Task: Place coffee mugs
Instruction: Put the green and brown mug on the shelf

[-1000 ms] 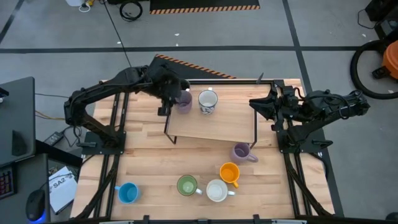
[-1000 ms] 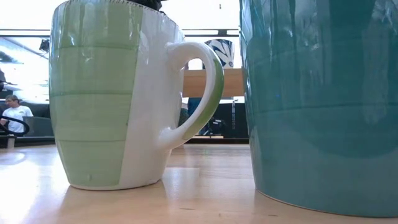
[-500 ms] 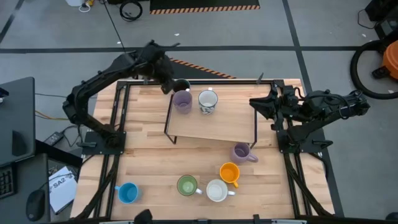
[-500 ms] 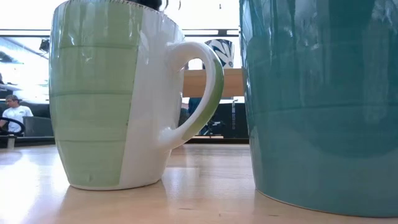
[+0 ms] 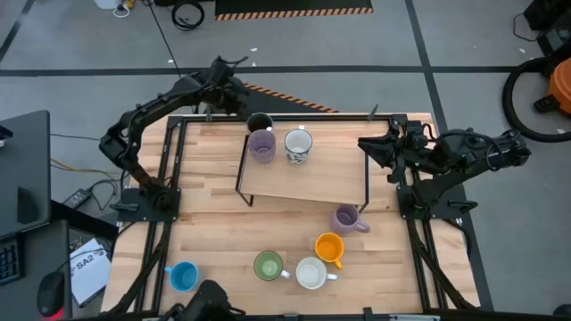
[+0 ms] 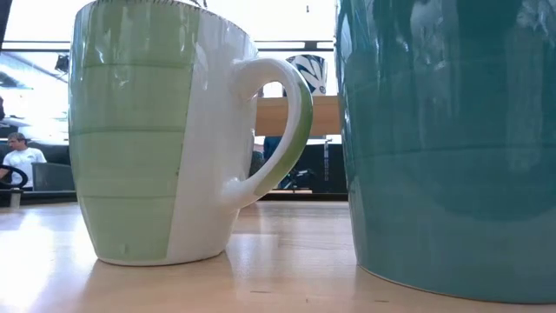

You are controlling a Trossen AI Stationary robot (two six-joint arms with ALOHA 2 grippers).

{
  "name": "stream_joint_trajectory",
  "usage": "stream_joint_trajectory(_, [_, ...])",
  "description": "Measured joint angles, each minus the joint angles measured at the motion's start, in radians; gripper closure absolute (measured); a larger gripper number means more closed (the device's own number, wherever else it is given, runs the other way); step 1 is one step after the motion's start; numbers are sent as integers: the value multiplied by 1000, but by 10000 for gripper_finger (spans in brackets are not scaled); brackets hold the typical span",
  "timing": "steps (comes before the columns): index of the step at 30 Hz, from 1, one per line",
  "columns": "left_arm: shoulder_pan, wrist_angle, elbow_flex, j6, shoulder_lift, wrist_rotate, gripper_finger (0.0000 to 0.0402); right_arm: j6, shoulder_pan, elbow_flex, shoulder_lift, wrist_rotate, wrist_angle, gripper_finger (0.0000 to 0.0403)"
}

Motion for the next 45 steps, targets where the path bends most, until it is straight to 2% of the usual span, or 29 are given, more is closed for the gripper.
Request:
stream_joint_trajectory(4, [10,15,0,-34,18,31,230,5,0,0,0,5,-27,317])
stream_joint_trajectory(7, [-12,50,0,-65,36,24,230,30,0,0,2,59,-89,317])
stream_joint_trajectory(13, [-41,86,0,-153,48,-113,230,66,-31,0,4,101,-99,317])
stream_joint_trajectory(16, [-41,71,0,-192,48,-123,230,67,-67,0,11,101,-100,317])
stream_joint_trajectory(19, [-48,12,0,-171,48,-134,230,74,-118,0,21,101,-100,317])
stream_joint_trajectory(21, [-56,-29,0,-141,48,-196,230,87,-156,0,31,94,-100,317])
stream_joint_trajectory(24, [-60,-101,0,-127,48,-238,230,97,-213,0,48,42,-93,317])
stream_joint_trajectory(28, [-58,-161,0,-136,65,-225,230,106,-272,0,85,-40,-63,317])
stream_joint_trajectory(39, [-46,-93,0,-259,112,-152,230,117,-314,0,207,-250,83,317])
stream_joint_trajectory(45, [-53,-85,0,-296,148,-152,230,122,-313,0,230,-297,135,317])
